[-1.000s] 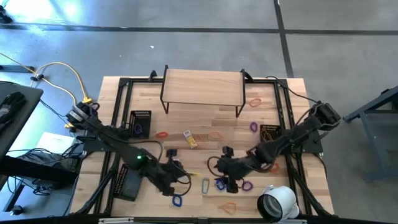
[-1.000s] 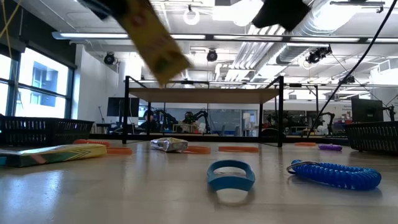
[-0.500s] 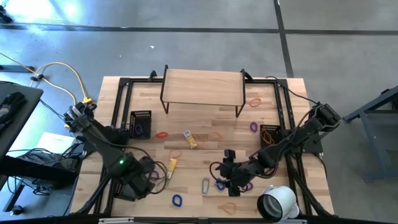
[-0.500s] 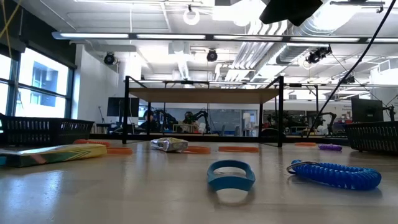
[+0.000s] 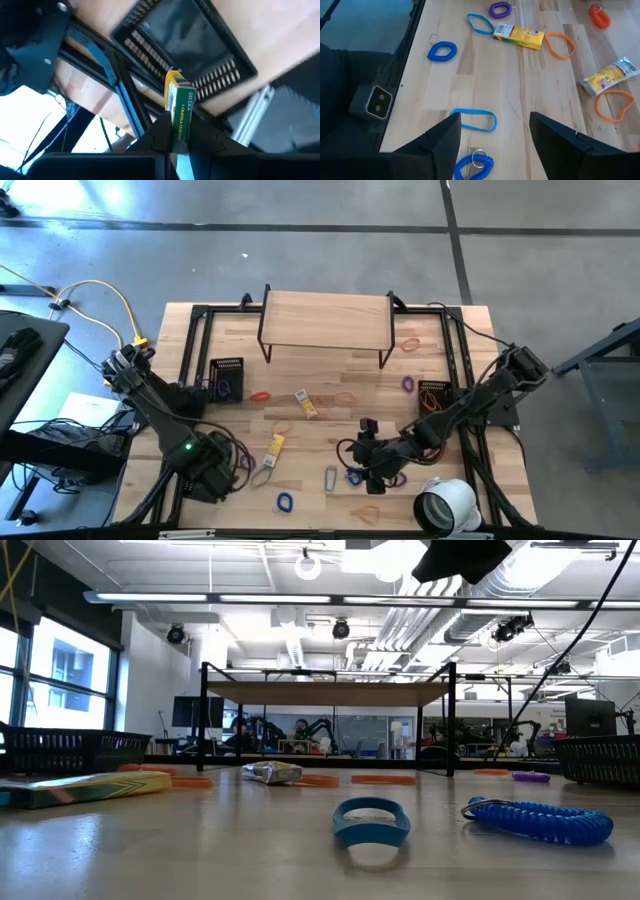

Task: Pick & Place Office Desk Supplies
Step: Put the yellow crayon box into the bottom black bin

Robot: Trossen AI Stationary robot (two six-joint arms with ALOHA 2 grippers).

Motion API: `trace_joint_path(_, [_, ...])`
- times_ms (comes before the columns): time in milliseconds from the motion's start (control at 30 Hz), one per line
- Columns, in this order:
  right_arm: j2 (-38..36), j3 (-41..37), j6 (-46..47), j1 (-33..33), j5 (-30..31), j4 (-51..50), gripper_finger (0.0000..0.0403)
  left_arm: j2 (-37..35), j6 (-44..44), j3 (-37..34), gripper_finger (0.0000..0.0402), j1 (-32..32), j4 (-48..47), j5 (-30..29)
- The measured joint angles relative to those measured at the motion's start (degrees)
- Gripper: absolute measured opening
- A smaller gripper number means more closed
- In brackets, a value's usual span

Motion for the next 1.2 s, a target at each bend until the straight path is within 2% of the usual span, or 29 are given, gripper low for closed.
trace_joint_path(233, [0.0,-3.0,0.1,0.0,-0.2,1.8,0.0224,0.0,-2.2,0.0,0.0034,0.9,4.4,-0.6])
trace_joint_path(400, [0.1,-3.8,0.0,0.0,-1.3,4.3,0.0224,0.1,-6.6,0.0,0.0034,0.9,5.8,3.1])
trace_joint_path(633, [0.0,-3.8,-0.4,0.0,-3.5,5.6,0.0224,0.1,-6.2,-2.8,0.0034,1.4,9.8,4.9])
trace_joint_path(767, [0.0,-3.8,-0.4,0.2,-3.5,5.6,0.0224,0.1,-2.5,-8.3,0.0034,2.6,15.0,13.0])
trace_joint_path(867, [0.1,-3.8,-0.4,0.2,-3.5,5.7,0.0224,0.1,-0.1,-11.1,0.0035,3.9,15.2,18.3])
trace_joint_path(1200, [0.1,-3.8,-0.4,0.1,-3.5,5.7,0.0224,0.1,10.0,-14.7,0.0035,8.6,17.0,17.6])
